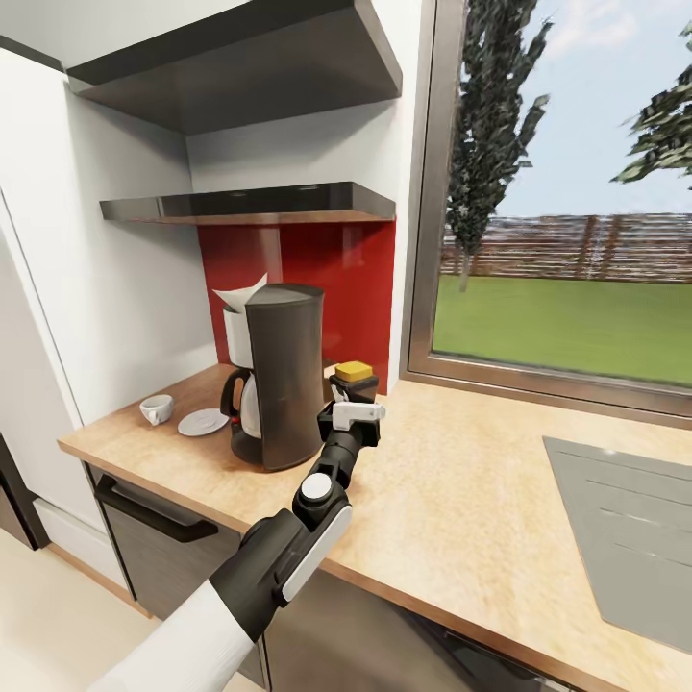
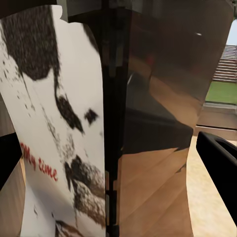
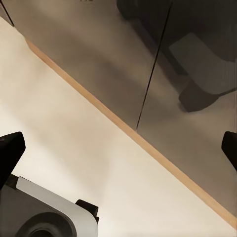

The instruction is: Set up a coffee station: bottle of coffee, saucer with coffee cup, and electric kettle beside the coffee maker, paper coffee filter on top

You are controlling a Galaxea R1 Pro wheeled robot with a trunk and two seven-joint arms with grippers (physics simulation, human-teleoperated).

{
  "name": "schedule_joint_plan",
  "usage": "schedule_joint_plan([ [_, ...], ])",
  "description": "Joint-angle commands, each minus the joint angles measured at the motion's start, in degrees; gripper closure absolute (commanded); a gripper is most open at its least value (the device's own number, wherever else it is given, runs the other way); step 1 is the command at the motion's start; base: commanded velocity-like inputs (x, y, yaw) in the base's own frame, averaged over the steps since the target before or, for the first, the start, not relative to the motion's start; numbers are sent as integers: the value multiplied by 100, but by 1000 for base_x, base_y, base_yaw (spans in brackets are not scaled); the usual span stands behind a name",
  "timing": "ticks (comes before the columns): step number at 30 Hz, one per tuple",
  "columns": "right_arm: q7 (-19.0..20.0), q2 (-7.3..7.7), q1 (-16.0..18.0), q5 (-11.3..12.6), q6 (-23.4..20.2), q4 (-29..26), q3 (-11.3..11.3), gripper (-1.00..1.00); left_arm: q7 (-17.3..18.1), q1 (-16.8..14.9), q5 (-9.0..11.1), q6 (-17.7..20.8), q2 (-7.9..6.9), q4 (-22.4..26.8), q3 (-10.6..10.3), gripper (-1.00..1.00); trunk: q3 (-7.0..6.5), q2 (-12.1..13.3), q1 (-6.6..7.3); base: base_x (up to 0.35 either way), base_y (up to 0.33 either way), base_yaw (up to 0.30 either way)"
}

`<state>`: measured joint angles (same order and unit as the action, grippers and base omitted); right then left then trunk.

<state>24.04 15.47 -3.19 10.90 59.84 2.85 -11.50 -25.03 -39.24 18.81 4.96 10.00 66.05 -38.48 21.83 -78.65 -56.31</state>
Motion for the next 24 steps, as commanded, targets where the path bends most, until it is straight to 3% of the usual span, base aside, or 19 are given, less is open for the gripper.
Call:
schedule_joint_plan([
  [1, 31, 0, 2, 61, 16, 5, -38, -100, -37, -5, 27, 23, 0, 5, -10, 100, -13, 38, 22, 0, 0, 0],
  [18, 31, 0, 2, 61, 16, 5, -38, -100, -29, -5, 27, 29, 0, -12, -10, 100, -13, 38, 22, 0, 0, 0],
  [24, 31, 0, 2, 61, 16, 5, -37, -100, -28, -5, 27, 303, 0, 2, -10, 100, -13, 38, 22, 0, 0, 0],
])
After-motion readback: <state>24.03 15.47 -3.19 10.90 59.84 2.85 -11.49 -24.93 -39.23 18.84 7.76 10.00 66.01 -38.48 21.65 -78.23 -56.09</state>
